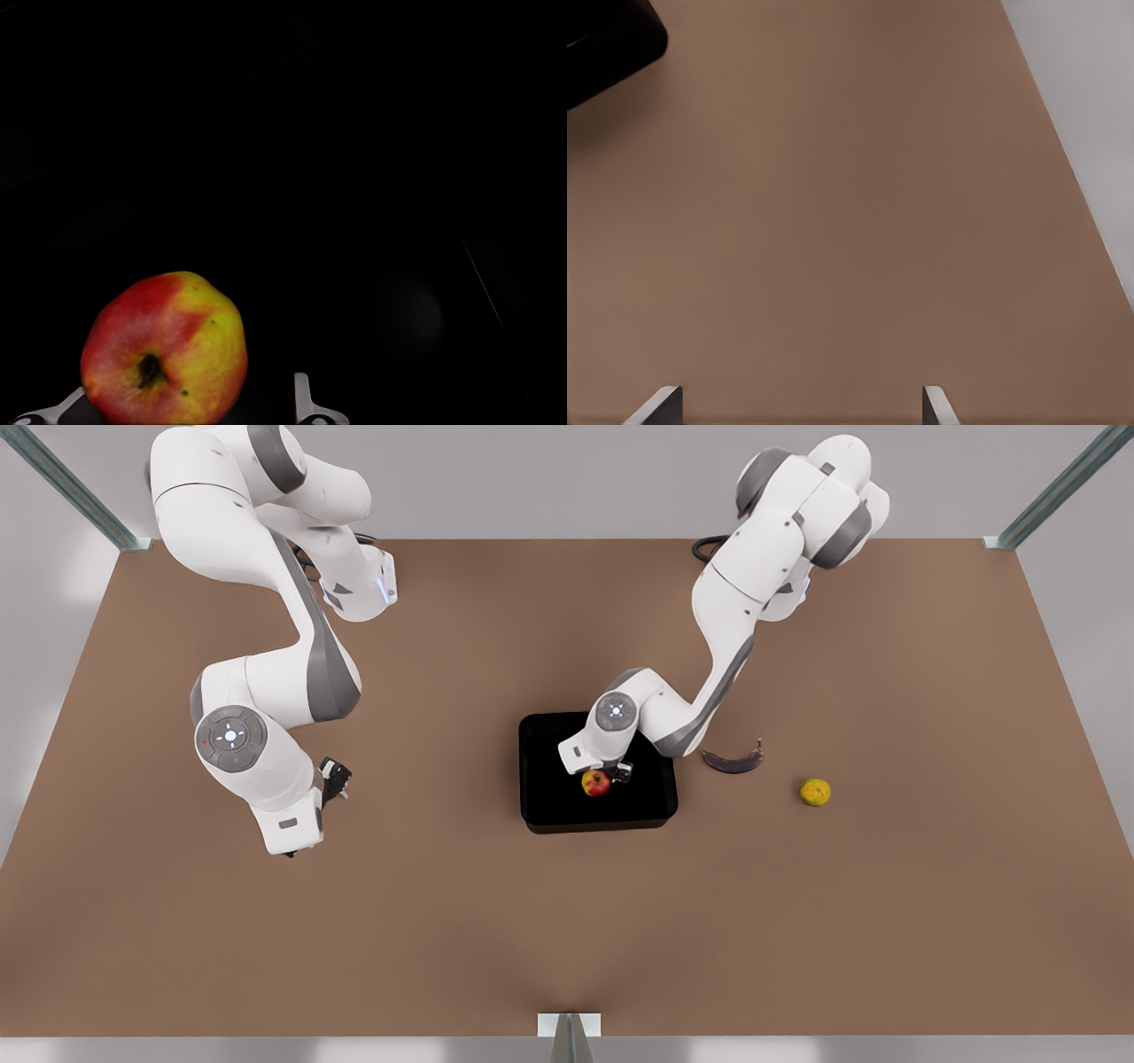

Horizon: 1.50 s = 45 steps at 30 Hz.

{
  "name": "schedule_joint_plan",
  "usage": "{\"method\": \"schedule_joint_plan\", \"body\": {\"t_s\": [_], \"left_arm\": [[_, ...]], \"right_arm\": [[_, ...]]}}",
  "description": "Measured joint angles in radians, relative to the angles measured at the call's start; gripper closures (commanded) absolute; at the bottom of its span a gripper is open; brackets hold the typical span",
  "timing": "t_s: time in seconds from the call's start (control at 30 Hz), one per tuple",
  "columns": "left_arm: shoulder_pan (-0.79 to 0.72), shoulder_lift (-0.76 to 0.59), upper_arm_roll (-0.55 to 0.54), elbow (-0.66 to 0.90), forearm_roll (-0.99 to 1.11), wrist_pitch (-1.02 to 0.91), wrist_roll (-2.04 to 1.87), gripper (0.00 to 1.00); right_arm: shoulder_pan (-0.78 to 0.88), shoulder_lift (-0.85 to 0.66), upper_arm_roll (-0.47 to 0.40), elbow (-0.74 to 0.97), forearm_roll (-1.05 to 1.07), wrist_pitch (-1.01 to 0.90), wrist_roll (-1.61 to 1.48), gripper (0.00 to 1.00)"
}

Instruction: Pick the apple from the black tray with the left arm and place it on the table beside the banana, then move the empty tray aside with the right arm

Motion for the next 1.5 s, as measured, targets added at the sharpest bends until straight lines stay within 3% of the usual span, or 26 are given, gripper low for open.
{"method": "schedule_joint_plan", "body": {"t_s": [0.17,0.23,0.27,0.33,0.7,1.03,1.13,1.37,1.5], "left_arm": [[-0.008,0.018,0.01,0.03,0.0,0.001,-0.009,0.0],[-0.015,0.02,0.02,0.035,0.004,0.002,-0.011,0.35],[-0.017,0.021,0.023,0.035,0.008,0.002,-0.012,0.46],[-0.019,0.021,0.027,0.036,0.023,0.002,-0.022,0.55],[-0.028,-0.018,0.03,0.034,0.04,-0.021,-0.07,0.54],[-0.021,-0.246,0.026,-0.05,0.006,-0.173,-0.084,0.54],[0.018,-0.31,0.027,-0.093,0.001,-0.21,-0.072,0.54],[0.161,-0.385,0.028,-0.112,0.0,-0.29,0.017,0.54],[0.259,-0.389,0.029,-0.109,0.012,-0.309,0.095,0.54]], "right_arm": [[0.0,0.0,0.0,0.0,0.0,0.0,-0.003,0.0],[0.0,0.0,0.0,0.0,0.0,0.0,-0.004,0.0],[0.0,0.001,0.0,0.0,0.0,0.0,-0.005,0.0],[0.0,0.001,0.0,0.0,0.0,0.0,-0.005,0.0],[0.0,0.001,0.0,0.0,0.0,0.0,-0.009,0.0],[-0.003,0.0,-0.005,0.017,0.002,0.002,-0.009,0.0],[-0.109,0.0,0.001,0.038,0.096,0.002,-0.017,0.0],[0.152,0.008,0.057,0.074,-0.01,0.003,0.05,0.0],[0.145,-0.006,0.048,0.091,-0.008,-0.028,0.217,0.0]]}}
